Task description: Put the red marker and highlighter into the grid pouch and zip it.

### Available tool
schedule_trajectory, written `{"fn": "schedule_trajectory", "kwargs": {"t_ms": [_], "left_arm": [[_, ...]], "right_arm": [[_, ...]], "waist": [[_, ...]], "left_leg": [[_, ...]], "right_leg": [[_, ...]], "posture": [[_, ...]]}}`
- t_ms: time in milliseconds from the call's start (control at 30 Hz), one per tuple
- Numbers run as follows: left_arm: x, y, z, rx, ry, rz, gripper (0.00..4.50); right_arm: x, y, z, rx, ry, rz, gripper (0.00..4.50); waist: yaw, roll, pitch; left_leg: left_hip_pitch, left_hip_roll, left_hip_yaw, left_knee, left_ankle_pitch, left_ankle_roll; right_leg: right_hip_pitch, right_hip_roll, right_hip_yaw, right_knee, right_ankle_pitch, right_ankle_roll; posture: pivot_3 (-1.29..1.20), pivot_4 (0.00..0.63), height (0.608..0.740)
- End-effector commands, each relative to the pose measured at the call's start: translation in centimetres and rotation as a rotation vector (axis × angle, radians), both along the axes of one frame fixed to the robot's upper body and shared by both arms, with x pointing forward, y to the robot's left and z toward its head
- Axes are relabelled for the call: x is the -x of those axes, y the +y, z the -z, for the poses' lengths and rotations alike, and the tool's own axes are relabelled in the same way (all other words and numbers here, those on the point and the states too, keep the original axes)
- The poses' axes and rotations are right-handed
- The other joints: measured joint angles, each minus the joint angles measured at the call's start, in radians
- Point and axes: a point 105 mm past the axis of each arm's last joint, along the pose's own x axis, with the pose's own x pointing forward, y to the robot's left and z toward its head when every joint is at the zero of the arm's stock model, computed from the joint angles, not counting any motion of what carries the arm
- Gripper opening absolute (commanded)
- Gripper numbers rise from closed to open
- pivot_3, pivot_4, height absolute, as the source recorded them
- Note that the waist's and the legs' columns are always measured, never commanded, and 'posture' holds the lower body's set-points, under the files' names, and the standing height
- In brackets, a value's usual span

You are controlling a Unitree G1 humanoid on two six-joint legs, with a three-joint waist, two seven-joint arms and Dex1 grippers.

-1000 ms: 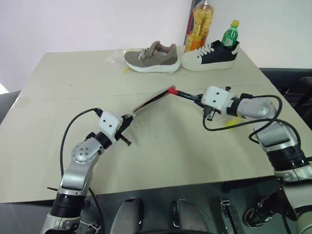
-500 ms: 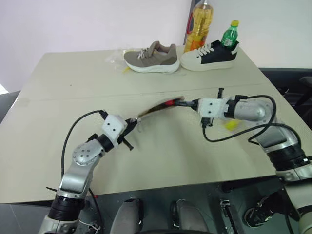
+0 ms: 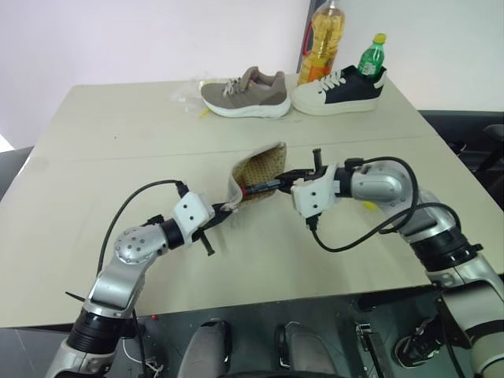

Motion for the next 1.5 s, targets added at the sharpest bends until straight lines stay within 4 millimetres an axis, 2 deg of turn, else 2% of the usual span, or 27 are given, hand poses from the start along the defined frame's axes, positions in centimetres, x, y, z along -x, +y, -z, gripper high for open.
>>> {"fn": "schedule_trajectory", "kwargs": {"t_ms": [33,67,133,300,467,533,600,700,800,833,900,1033,1133,1367,1433,1500], "left_arm": [[0.7,-0.8,-1.2,0.020,-0.042,0.038,0.00],[0.7,-0.8,-1.1,0.019,-0.039,0.040,0.00],[0.8,-0.9,-1.1,0.017,-0.034,0.049,0.00],[0.8,-0.8,-1.2,0.017,-0.034,0.050,0.00],[0.0,-0.2,-1.1,0.023,-0.049,-0.014,0.00],[-1.1,0.6,-1.0,0.034,-0.070,-0.104,0.00],[-1.6,0.7,-0.9,0.050,-0.083,-0.153,0.00],[-2.0,-0.1,-0.6,0.086,-0.088,-0.190,0.00],[-2.5,-1.2,-0.3,0.114,-0.093,-0.221,0.00],[-2.8,-1.5,-0.2,0.121,-0.096,-0.231,0.00],[-3.0,-2.1,-0.2,0.132,-0.103,-0.236,0.00],[-3.7,-2.9,-0.1,0.144,-0.107,-0.232,0.00],[-3.9,-3.5,-0.2,0.154,-0.105,-0.209,0.00],[-3.7,-3.8,-0.2,0.156,-0.106,-0.179,0.00],[-3.6,-3.9,-0.2,0.160,-0.107,-0.174,0.00],[-3.5,-3.9,-0.3,0.163,-0.108,-0.175,0.00]], "right_arm": [[-0.2,-0.6,-1.8,0.029,-0.090,-0.005,2.91],[-0.3,-0.9,-1.8,0.035,-0.093,0.000,3.34],[-0.3,-1.1,-1.9,0.037,-0.101,0.002,4.46],[-0.5,-1.5,-2.4,0.009,-0.104,0.023,4.46],[-1.6,-4.1,-3.7,-0.127,-0.013,0.191,4.46],[-2.8,-6.6,-4.6,-0.336,0.090,0.380,4.46],[-3.5,-8.9,-4.5,-0.464,0.170,0.530,4.46],[-3.8,-13.3,-2.4,-0.607,0.328,0.807,4.46],[-3.5,-17.3,-0.2,-0.710,0.410,1.110,4.46],[-3.4,-18.7,0.4,-0.795,0.443,1.233,4.46],[-2.8,-20.2,1.6,-0.910,0.504,1.416,4.46],[-1.7,-20.9,3.4,-1.056,0.570,1.609,4.46],[-1.6,-20.2,4.5,-1.202,0.666,1.673,4.46],[-2.1,-19.3,6.1,-1.285,0.719,1.754,4.46],[-2.1,-19.3,6.3,-1.279,0.714,1.770,3.94],[-2.1,-19.2,6.4,-1.264,0.703,1.775,3.10]], "waist": [[-0.001,0.000,0.000],[0.000,0.000,0.000],[-0.001,0.000,0.000],[-0.001,0.000,0.000],[0.001,0.000,0.000],[0.002,0.000,0.000],[0.002,0.000,0.000],[0.003,0.000,0.000],[0.002,0.000,-0.001],[0.001,0.001,-0.001],[0.000,0.001,-0.001],[-0.001,0.001,-0.001],[-0.001,0.002,-0.002],[0.000,0.002,-0.002],[0.000,0.002,-0.002],[-0.001,0.002,-0.002]], "left_leg": [[0.000,0.000,0.000,0.000,0.000,0.000],[0.000,0.000,0.000,0.000,0.000,0.000],[0.000,0.000,0.000,0.000,0.000,0.000],[0.000,0.000,0.000,0.000,0.000,0.000],[0.000,0.000,0.000,0.001,0.000,0.000],[0.000,0.000,0.000,0.001,0.000,0.000],[0.000,0.000,0.000,0.001,0.000,0.000],[0.000,0.000,0.000,0.001,0.000,0.000],[0.000,0.000,0.000,0.001,0.000,0.000],[0.000,0.000,0.001,0.001,0.000,0.000],[0.000,0.000,0.001,0.001,0.000,0.000],[0.000,0.000,0.001,0.000,0.000,0.000],[0.000,0.000,0.001,0.000,0.000,0.000],[-0.001,-0.001,0.001,0.001,0.000,0.000],[-0.001,-0.001,0.001,0.001,0.000,0.000],[-0.001,-0.001,0.001,0.001,0.000,0.000]], "right_leg": [[0.000,0.000,0.000,0.000,0.000,0.000],[0.000,0.000,0.000,0.000,0.000,0.000],[0.000,0.000,0.000,0.000,0.000,0.000],[0.000,0.000,0.000,0.000,0.000,0.000],[0.001,0.000,0.000,0.000,0.000,0.000],[0.001,-0.001,0.000,0.000,0.000,-0.001],[0.001,-0.002,0.000,0.000,0.000,-0.001],[0.002,-0.004,-0.001,0.000,0.001,-0.001],[0.001,-0.005,-0.001,0.000,0.001,-0.002],[0.001,-0.005,0.000,0.000,0.001,-0.002],[0.000,-0.005,0.000,0.000,0.001,-0.002],[-0.001,-0.004,0.000,0.001,0.001,-0.001],[-0.001,-0.004,0.000,0.001,0.003,0.001],[0.000,0.000,0.000,0.001,0.003,0.002],[0.000,0.000,0.000,0.001,0.003,0.002],[0.000,0.001,0.000,0.001,0.003,0.002]], "posture": [[0.00,0.150,0.731],[0.00,0.150,0.731],[0.00,0.150,0.731],[0.00,0.150,0.731],[0.00,0.150,0.731],[0.00,0.150,0.731],[0.00,0.150,0.731],[0.00,0.150,0.731],[0.00,0.150,0.731],[0.00,0.150,0.731],[0.00,0.150,0.731],[0.00,0.150,0.731],[0.00,0.150,0.731],[0.00,0.150,0.731],[0.00,0.150,0.731],[0.00,0.150,0.731]]}}
